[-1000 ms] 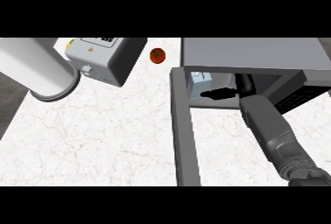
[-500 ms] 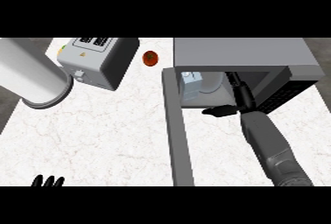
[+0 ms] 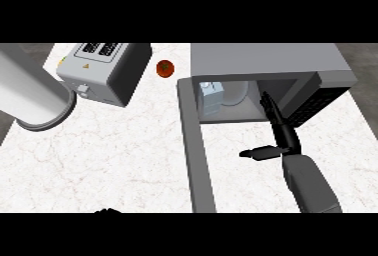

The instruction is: Pick up the milk, place it into the microwave and close the microwave

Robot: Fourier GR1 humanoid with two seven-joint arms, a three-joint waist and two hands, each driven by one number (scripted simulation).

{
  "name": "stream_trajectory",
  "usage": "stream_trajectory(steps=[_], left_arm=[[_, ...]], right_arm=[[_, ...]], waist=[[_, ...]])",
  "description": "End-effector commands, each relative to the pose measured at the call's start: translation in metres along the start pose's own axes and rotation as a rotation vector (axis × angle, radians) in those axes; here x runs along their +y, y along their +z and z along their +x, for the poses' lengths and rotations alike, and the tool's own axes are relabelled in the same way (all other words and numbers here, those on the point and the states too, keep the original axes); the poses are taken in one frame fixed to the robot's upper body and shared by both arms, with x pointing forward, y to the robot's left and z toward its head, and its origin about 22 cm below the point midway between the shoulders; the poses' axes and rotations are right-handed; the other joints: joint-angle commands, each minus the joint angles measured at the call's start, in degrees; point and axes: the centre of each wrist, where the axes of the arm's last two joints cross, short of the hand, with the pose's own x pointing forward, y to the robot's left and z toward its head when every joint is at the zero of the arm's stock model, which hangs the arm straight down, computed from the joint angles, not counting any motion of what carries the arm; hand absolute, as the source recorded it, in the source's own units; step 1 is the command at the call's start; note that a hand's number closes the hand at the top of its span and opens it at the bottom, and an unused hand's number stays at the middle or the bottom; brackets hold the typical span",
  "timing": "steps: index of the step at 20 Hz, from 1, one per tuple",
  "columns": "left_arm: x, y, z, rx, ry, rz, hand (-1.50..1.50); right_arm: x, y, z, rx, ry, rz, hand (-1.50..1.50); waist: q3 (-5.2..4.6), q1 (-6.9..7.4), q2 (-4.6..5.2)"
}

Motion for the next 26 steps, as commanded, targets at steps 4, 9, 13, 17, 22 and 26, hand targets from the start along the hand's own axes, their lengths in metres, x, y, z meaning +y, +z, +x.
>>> stream_trajectory(steps=[4,9,13,17,22,26], left_arm=[[-0.016,-0.033,-0.012,0.05,-0.027,-0.075,1.5],[-0.023,-0.066,-0.029,0.076,-0.129,-0.129,1.5],[-0.03,-0.097,-0.039,0.119,-0.141,-0.25,1.5],[-0.051,-0.115,-0.073,0.256,-0.198,-0.434,1.5],[-0.06,-0.14,-0.122,0.281,-0.213,-0.506,1.5],[-0.091,-0.146,-0.144,0.235,-0.209,-0.573,1.5]], right_arm=[[-0.014,0.055,0.005,-0.022,-0.036,0.014,-1.5],[-0.045,0.093,0.031,-0.028,0.025,-0.059,-1.5],[-0.061,0.108,0.061,-0.039,0.076,-0.096,-1.5],[-0.07,0.138,0.07,-0.027,0.109,-0.085,-1.5],[-0.094,0.145,0.104,-0.062,0.12,-0.121,-1.5],[-0.1,0.148,0.115,-0.121,0.058,-0.093,-1.5]], waist=[[-0.12,-1.2,-0.27],[-0.07,-0.32,0.25],[-0.06,0.06,0.45],[-0.07,-1.3,0.69],[-0.07,-0.13,0.94],[-0.07,-0.58,1.11]])
